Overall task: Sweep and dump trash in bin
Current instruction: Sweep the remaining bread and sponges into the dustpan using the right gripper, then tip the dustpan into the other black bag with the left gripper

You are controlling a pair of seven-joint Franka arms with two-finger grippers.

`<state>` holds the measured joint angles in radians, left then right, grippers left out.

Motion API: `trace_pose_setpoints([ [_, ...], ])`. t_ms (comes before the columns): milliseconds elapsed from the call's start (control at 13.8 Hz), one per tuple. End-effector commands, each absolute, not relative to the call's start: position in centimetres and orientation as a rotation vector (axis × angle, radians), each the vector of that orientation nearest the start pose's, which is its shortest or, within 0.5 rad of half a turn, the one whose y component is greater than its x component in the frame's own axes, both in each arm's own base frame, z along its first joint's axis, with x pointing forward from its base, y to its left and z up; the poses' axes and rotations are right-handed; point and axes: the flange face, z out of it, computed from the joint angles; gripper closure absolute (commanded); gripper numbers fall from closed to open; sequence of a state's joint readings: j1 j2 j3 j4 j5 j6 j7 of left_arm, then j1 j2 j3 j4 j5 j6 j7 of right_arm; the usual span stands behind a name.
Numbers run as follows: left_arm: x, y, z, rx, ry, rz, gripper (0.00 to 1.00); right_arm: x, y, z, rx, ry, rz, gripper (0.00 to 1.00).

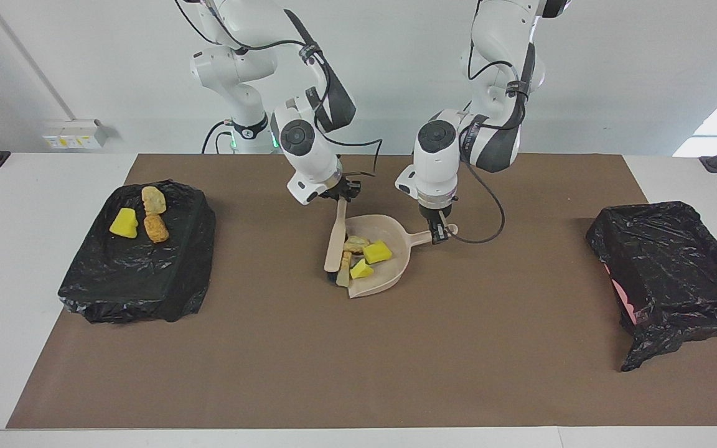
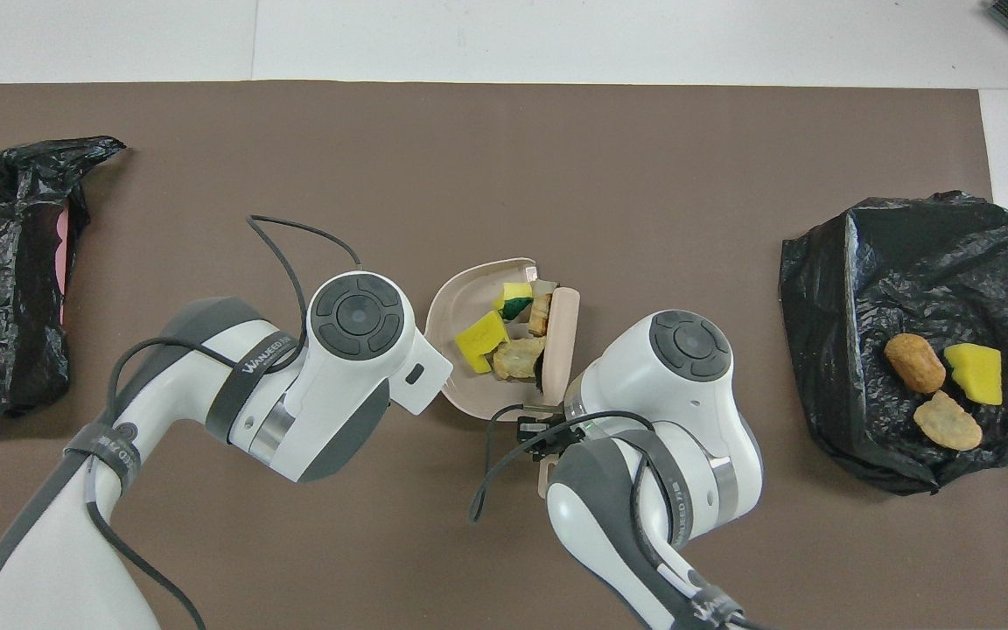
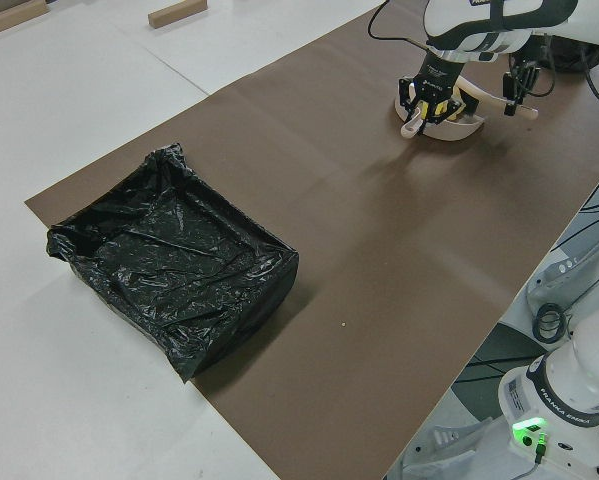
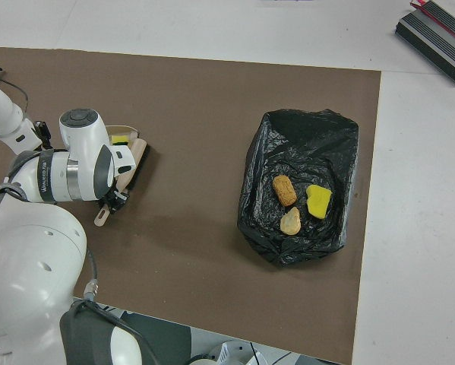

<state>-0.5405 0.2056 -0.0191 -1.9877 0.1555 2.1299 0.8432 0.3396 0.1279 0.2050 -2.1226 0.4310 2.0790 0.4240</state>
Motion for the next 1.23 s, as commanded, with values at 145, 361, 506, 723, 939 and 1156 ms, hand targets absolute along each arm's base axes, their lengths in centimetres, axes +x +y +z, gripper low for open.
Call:
trace_pose_setpoints([
  [145,51.3,-28.2,35.6,-2.299,2.013,0.016,1.0,46.7,32.5,36.4,-2.746,0.089,0.491,1.0],
  [361,52.8,-26.4,35.5,-2.346,2.079,-0.052,1.0,46.5,32.0,39.7,-2.757,0.037,0.52,1.0],
  [506,54.0,-24.5,35.4,-2.339,2.117,-0.071,1.0,46.2,30.1,41.8,-2.805,0.006,0.523,1.0],
  [723,55.5,-22.2,36.3,-2.312,2.139,-0.081,1.0,46.1,28.9,43.5,-2.858,-0.065,0.554,1.0],
  [939,57.1,-19.4,37.9,-2.282,2.179,-0.064,1.0,45.3,29.7,44.2,-2.96,-0.122,0.55,1.0],
  [1156,58.9,-16.1,40.9,-2.242,2.245,-0.015,1.0,42.6,32.3,44.7,-3.003,0.005,0.526,1.0],
])
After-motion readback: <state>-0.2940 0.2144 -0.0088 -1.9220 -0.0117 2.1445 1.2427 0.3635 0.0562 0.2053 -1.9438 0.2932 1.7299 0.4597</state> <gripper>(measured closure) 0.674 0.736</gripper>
